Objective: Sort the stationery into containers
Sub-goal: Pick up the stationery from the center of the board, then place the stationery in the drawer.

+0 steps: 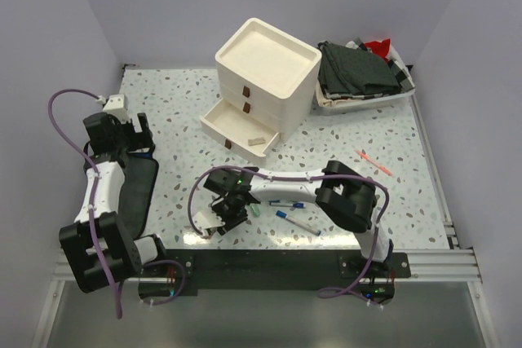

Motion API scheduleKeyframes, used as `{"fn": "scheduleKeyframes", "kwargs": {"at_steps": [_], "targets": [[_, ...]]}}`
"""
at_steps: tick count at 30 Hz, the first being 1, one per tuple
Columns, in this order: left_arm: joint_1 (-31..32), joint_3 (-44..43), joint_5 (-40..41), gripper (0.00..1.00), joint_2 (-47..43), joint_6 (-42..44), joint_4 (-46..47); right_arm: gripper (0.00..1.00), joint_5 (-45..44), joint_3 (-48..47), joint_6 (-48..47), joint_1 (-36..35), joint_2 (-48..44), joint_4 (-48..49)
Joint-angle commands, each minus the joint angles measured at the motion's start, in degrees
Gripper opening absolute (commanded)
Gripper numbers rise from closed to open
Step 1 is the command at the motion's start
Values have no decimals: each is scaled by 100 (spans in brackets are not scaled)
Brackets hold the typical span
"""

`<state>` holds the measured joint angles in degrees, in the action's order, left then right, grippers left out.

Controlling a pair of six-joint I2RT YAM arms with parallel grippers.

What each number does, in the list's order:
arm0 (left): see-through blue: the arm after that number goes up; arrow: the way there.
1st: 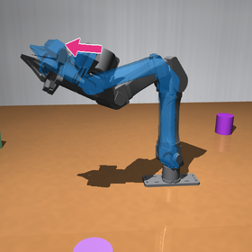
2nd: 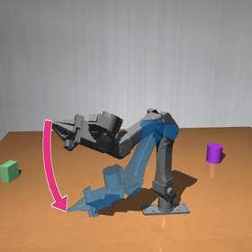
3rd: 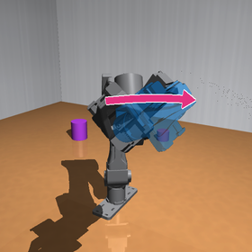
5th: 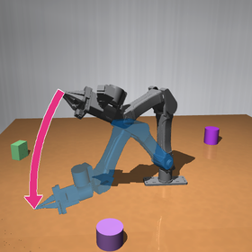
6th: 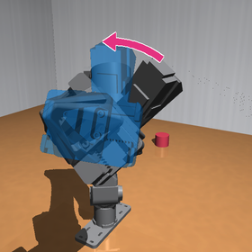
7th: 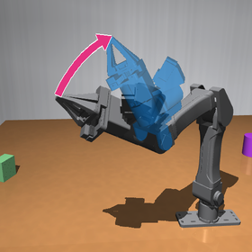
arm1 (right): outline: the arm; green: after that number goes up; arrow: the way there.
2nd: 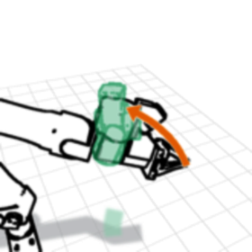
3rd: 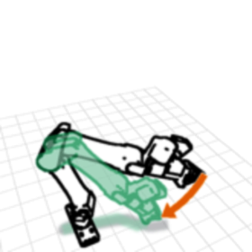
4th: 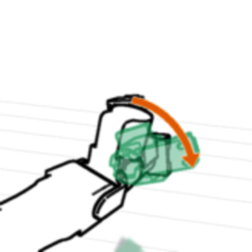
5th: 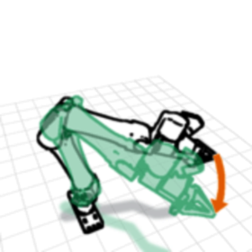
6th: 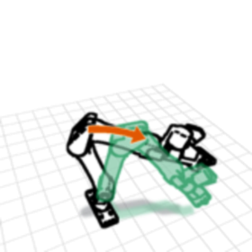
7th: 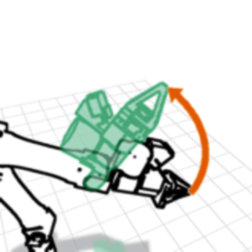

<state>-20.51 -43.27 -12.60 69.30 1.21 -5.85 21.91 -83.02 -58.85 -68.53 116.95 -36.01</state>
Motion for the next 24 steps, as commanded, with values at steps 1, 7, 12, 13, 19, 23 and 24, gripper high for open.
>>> {"fn": "scheduleKeyframes", "kwargs": {"at_steps": [1,7,12,13,19,23,24], "targets": [[-32,-50,38,100,-92,133,260,21,-117,-47,163,-64,-5,200],[-40,-322,-85,100,-31,335,14,2,-424,-398,41,277,-654,-494],[-41,-744,266,100,119,520,-461,2,-556,-1267,198,1086,-849,-881],[-41,-780,293,100,119,538,-531,2,-678,-1478,399,1401,-797,-925],[-41,-719,135,100,49,389,-663,2,-934,-3025,1287,2492,-120,-697],[-41,-771,-40,100,93,248,-663,3,-1329,-3212,1297,2617,144,-303],[-41,-797,-58,100,128,239,-689,4,-1347,-3194,1288,2626,205,-249]]}}
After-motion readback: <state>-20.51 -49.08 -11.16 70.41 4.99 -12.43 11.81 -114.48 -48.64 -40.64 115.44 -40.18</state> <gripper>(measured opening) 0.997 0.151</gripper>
